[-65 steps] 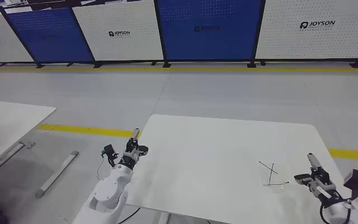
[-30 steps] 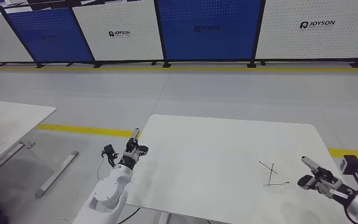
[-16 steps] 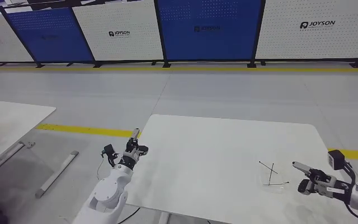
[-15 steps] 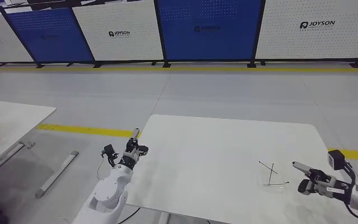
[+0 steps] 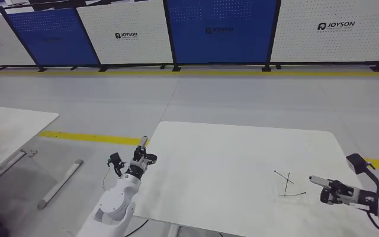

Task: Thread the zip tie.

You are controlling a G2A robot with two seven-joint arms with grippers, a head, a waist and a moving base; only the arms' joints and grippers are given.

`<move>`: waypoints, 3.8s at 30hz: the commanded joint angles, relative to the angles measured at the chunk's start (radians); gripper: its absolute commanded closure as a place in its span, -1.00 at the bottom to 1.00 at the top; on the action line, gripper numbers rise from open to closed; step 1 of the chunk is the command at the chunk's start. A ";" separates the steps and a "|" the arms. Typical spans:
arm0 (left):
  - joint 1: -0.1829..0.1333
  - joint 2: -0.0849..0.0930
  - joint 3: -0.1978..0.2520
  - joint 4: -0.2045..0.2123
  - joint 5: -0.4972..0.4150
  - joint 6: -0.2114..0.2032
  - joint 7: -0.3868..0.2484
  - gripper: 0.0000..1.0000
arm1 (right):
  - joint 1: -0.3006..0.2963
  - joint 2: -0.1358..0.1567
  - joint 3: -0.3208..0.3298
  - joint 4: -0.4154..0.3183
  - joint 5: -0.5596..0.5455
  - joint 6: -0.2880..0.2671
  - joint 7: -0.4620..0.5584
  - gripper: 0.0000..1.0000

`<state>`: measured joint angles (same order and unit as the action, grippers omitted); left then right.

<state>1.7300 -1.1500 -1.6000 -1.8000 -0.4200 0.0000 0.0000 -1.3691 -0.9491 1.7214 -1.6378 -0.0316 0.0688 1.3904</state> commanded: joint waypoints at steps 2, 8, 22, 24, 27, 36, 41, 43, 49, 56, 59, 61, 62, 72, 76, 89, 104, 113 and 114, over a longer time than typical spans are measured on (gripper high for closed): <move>0.000 0.000 0.000 0.000 0.000 0.000 0.000 -1.00 | 0.009 0.041 -0.048 -0.015 -0.051 -0.018 0.000 -1.00; 0.000 0.000 0.000 0.000 0.000 0.000 0.000 -1.00 | 0.070 0.097 -0.143 0.022 -0.088 -0.001 0.000 -1.00; 0.000 0.000 0.000 0.000 0.000 0.000 0.000 -1.00 | 0.097 0.101 -0.178 0.059 -0.090 -0.016 0.000 -1.00; 0.000 0.000 0.000 0.000 0.000 0.000 0.000 -1.00 | 0.126 0.105 -0.218 0.079 -0.090 -0.001 0.000 -1.00; 0.000 0.000 0.000 0.000 0.000 0.000 0.000 -1.00 | 0.179 0.109 -0.283 0.130 -0.086 0.020 0.000 -1.00; 0.000 0.000 0.000 0.000 0.000 0.000 0.000 -1.00 | 0.286 0.105 -0.440 0.249 -0.083 0.048 0.000 -1.00; 0.000 0.000 0.000 0.000 0.000 0.000 0.000 -1.00 | 0.286 0.105 -0.440 0.249 -0.083 0.048 0.000 -1.00; 0.000 0.000 0.000 0.000 0.000 0.000 0.000 -1.00 | 0.285 0.105 -0.440 0.249 -0.088 0.048 -0.010 -1.00; 0.000 0.000 0.000 0.000 0.000 0.000 0.000 -1.00 | 0.289 0.102 -0.454 0.251 -0.107 0.079 -0.076 -1.00; 0.000 0.000 0.000 0.000 0.000 0.000 0.000 -1.00 | 0.302 0.099 -0.467 0.263 -0.119 0.100 -0.093 -1.00; 0.000 0.000 0.000 0.000 0.000 0.000 0.000 -1.00 | 0.299 0.099 -0.468 0.261 -0.117 0.094 -0.094 -1.00; 0.000 0.000 0.000 0.000 0.000 0.000 0.000 -1.00 | 0.283 0.102 -0.456 0.258 -0.107 0.069 -0.101 -1.00; 0.000 0.000 0.000 0.000 0.000 0.000 0.000 -1.00 | 0.277 0.105 -0.447 0.253 -0.102 0.059 -0.097 -1.00; 0.000 0.000 0.000 0.000 0.000 0.000 0.000 -1.00 | 0.233 0.123 -0.406 0.192 -0.144 0.112 -0.082 0.18; 0.000 0.000 0.000 0.000 0.000 0.000 0.000 -1.00 | 0.242 0.123 -0.422 0.191 -0.163 0.143 -0.079 0.46; 0.000 0.000 0.000 0.000 0.000 0.000 0.000 -1.00 | 0.304 0.113 -0.486 0.261 -0.175 0.186 -0.058 0.44; 0.000 0.000 0.000 0.000 0.000 0.000 0.000 -1.00 | 0.342 0.109 -0.525 0.294 -0.192 0.225 -0.055 0.56; 0.000 0.000 0.000 0.000 0.000 0.000 0.000 -1.00 | 0.366 0.105 -0.553 0.312 -0.206 0.248 -0.050 0.64; 0.000 0.000 0.000 0.000 0.000 0.000 0.000 -1.00 | 0.368 0.104 -0.556 0.314 -0.207 0.248 -0.050 0.62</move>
<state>1.7300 -1.1500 -1.6000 -1.8000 -0.4200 0.0000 0.0000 -1.0033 -0.8443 1.1685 -1.3261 -0.2378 0.3165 1.3403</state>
